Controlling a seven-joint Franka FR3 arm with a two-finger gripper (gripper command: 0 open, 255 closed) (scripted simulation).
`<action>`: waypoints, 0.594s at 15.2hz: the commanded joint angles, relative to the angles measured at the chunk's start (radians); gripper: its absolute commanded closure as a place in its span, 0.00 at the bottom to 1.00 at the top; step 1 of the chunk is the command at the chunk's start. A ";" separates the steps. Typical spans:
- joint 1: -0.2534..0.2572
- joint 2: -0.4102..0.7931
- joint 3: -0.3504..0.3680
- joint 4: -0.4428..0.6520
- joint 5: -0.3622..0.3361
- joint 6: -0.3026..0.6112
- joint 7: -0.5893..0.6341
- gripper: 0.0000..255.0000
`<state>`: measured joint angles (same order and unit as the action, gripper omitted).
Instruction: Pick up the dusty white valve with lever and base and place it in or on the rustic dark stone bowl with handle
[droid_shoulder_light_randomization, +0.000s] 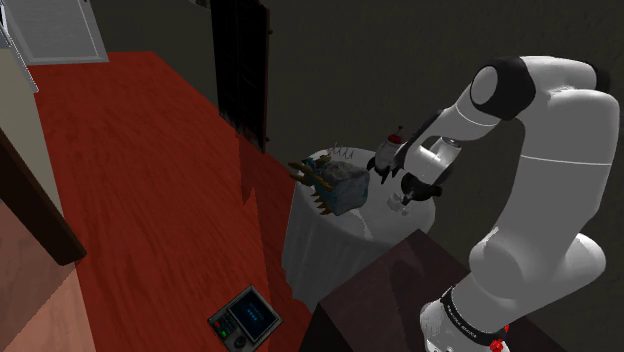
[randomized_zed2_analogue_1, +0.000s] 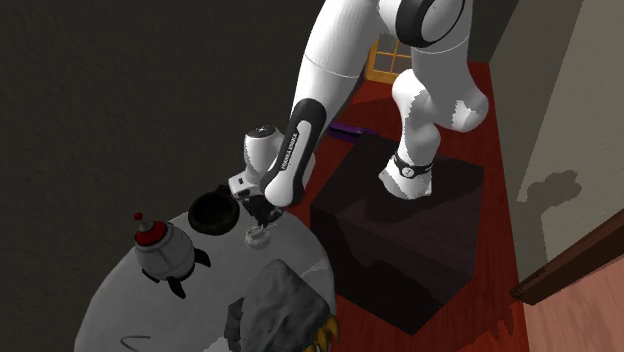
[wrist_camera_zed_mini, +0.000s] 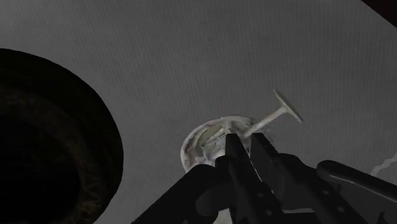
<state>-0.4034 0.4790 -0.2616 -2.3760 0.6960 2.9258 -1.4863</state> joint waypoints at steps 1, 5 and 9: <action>0.025 -0.029 -0.030 -0.015 -0.025 -0.018 0.022 1.00; 0.038 -0.042 -0.044 -0.020 -0.038 -0.026 0.034 0.00; 0.651 0.133 -0.487 0.061 -0.273 -0.166 0.802 0.00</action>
<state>0.1026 0.5493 -0.6485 -2.3580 0.4707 2.8202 -0.9046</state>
